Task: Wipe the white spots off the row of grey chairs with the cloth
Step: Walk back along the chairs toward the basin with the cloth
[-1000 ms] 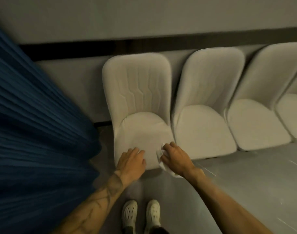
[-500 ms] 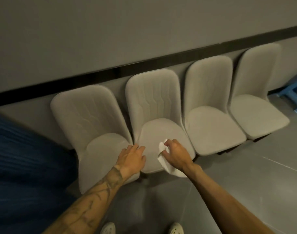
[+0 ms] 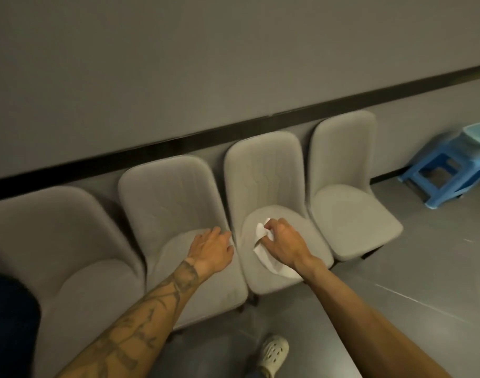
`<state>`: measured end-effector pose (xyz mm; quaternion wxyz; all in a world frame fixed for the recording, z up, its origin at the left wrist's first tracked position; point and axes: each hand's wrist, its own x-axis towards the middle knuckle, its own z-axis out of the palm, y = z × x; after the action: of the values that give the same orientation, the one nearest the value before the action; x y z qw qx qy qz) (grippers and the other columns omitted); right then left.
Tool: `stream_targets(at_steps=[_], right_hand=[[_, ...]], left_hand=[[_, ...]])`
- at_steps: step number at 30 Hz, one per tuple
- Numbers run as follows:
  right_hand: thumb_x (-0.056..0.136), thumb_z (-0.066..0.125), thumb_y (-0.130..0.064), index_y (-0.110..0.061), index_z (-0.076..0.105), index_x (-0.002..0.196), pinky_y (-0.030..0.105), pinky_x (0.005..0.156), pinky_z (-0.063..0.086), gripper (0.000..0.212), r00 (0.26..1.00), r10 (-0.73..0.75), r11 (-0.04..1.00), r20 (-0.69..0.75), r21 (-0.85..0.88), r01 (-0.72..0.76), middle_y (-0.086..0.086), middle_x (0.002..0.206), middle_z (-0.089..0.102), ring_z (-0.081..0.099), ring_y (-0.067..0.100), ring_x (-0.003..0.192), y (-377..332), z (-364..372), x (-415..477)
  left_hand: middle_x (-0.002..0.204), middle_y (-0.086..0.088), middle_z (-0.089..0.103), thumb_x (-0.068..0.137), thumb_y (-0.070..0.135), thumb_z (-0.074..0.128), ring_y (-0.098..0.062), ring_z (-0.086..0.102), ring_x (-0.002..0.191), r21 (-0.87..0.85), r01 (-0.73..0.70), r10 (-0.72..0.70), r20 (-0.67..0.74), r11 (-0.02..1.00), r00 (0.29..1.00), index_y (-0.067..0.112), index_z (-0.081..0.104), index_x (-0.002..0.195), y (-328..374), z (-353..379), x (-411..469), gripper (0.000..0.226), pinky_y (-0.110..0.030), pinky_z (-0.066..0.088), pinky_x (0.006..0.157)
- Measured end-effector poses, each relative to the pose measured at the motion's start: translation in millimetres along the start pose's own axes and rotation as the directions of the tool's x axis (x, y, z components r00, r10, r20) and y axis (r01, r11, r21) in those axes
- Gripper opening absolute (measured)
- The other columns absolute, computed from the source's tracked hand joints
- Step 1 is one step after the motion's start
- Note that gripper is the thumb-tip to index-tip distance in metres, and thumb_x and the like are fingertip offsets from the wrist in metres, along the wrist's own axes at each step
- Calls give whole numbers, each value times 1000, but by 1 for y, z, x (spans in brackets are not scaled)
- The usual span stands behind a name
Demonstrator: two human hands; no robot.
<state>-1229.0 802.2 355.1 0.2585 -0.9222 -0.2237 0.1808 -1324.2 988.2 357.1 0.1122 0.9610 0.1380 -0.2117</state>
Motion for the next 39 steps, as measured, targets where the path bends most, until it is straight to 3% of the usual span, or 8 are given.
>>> stream_targets(at_steps=[6, 10, 16, 27, 30, 39], right_hand=[[97, 54, -43, -19, 63, 113, 36, 87, 47, 30, 1000, 25, 1000, -5, -2, -25, 11, 117, 59, 60, 35, 108, 93, -104, 54], [99, 49, -47, -19, 63, 106, 37, 83, 49, 31, 998, 42, 999, -42, 5, -42, 9, 108, 59, 62, 35, 100, 163, -167, 79], [100, 50, -44, -15, 62, 112, 38, 83, 50, 34, 998, 46, 999, -42, 0, -46, 8, 112, 57, 62, 33, 96, 292, -258, 114], [95, 55, -46, -24, 60, 107, 31, 77, 43, 25, 999, 38, 999, -5, -7, -38, 1, 117, 55, 61, 27, 97, 510, -436, 167], [96, 54, -46, -24, 60, 107, 29, 76, 39, 25, 999, 35, 999, -8, -26, -35, 1, 115, 55, 59, 25, 92, 560, -474, 190], [96, 51, -45, -24, 59, 114, 35, 80, 44, 28, 998, 42, 994, 44, -107, -37, 1, 115, 53, 60, 26, 101, 695, -582, 302]], left_hand=[[158, -11, 43, 109, 41, 41, -33, 42, 143, -10, -33, 33, 15, 999, 999, 19, 36, 160, 128, -34, 95, 56, -42, 35, 116], [160, -11, 42, 109, 41, 41, -33, 40, 146, -12, -66, 66, 17, 998, 998, 19, 36, 160, 218, -49, 150, 56, -41, 32, 118], [156, -11, 46, 108, 38, 42, -32, 43, 143, -7, -56, 56, 5, 998, 998, 18, 40, 157, 359, -55, 221, 53, -40, 35, 116], [163, -7, 39, 110, 42, 39, -31, 40, 146, -15, -37, 37, 3, 999, 999, 22, 33, 162, 625, -75, 327, 57, -40, 31, 118], [162, -7, 40, 110, 41, 39, -30, 39, 146, -23, -52, 52, -10, 998, 999, 20, 35, 161, 684, -84, 366, 56, -40, 31, 119], [144, -7, 54, 108, 36, 42, -30, 48, 134, -99, -62, 56, -61, 993, 997, 19, 48, 148, 825, -113, 519, 44, -40, 38, 112]])
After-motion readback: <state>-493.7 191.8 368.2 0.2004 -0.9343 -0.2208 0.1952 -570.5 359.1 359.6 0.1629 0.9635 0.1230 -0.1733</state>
